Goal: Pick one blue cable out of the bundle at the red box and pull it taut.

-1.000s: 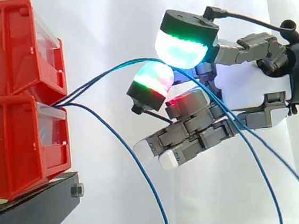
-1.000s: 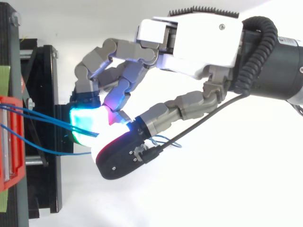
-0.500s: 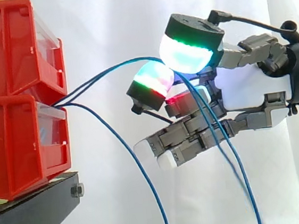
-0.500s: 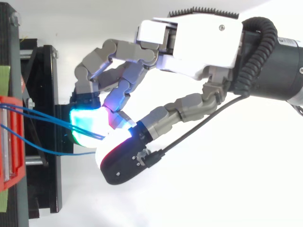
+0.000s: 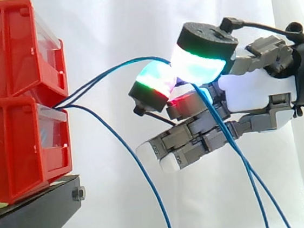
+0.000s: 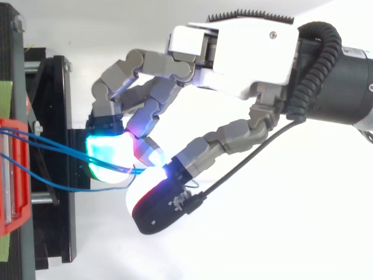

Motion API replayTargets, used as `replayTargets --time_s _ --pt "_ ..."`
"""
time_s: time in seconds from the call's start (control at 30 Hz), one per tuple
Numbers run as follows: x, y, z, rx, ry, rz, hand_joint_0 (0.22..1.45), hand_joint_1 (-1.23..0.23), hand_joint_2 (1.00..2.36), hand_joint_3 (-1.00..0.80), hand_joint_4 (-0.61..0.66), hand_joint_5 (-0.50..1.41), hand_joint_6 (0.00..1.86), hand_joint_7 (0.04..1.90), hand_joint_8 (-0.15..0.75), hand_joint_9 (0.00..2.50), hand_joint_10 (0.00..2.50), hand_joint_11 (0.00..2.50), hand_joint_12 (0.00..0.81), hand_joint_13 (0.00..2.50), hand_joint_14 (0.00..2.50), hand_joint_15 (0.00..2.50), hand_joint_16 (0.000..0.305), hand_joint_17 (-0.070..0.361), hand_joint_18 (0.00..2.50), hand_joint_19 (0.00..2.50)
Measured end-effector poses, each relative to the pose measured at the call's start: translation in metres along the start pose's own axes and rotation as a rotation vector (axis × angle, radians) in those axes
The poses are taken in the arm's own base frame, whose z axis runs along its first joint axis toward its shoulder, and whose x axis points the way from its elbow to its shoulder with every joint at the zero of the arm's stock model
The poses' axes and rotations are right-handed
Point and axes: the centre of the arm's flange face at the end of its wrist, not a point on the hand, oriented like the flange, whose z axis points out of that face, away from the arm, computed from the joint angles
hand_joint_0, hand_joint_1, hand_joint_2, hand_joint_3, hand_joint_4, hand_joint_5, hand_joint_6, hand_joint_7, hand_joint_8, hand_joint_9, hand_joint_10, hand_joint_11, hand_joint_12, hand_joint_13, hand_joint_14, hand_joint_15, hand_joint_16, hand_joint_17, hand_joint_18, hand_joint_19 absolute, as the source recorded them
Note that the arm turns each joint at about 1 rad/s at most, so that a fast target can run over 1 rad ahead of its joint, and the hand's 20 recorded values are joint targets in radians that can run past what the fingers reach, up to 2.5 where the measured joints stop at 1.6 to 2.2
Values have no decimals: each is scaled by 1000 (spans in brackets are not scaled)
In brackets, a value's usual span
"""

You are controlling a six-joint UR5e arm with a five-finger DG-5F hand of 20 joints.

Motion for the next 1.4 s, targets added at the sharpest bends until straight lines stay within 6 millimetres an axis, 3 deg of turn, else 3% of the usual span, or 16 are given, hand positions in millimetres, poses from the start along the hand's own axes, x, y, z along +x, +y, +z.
replayTargets --time_s 0.23,0.4,0.63,0.83,1.03,1.3,1.4 --pt "0 0 0 0 0 1 477 -857 1000 -500 44 -198 912 948 296 1065 101 1486 383 590 12 339 59 133 530 309" --pt "0 0 0 0 -1 3 535 -726 1000 -500 22 -189 902 993 275 1099 0 1552 366 586 13 345 55 124 498 337" --pt "0 0 0 0 0 4 661 -804 1010 -361 -13 -182 904 1056 253 1119 0 1570 352 604 14 337 52 117 504 323" --pt "0 0 0 0 0 3 726 -877 1010 -367 -98 -181 918 1011 251 1113 1 1572 347 614 13 333 51 116 526 292" --pt "0 0 0 2 0 3 631 -818 1006 -407 -76 -147 852 1209 203 1131 5 1479 333 558 14 332 50 112 448 341" --pt "2 0 0 4 -2 3 574 -704 1011 -286 -179 -135 848 1199 188 1121 9 1401 340 500 12 330 52 118 346 367" --pt "2 0 0 5 -5 3 598 -774 1013 -194 -150 -146 870 1191 206 1125 7 1444 354 520 12 326 54 122 392 327"
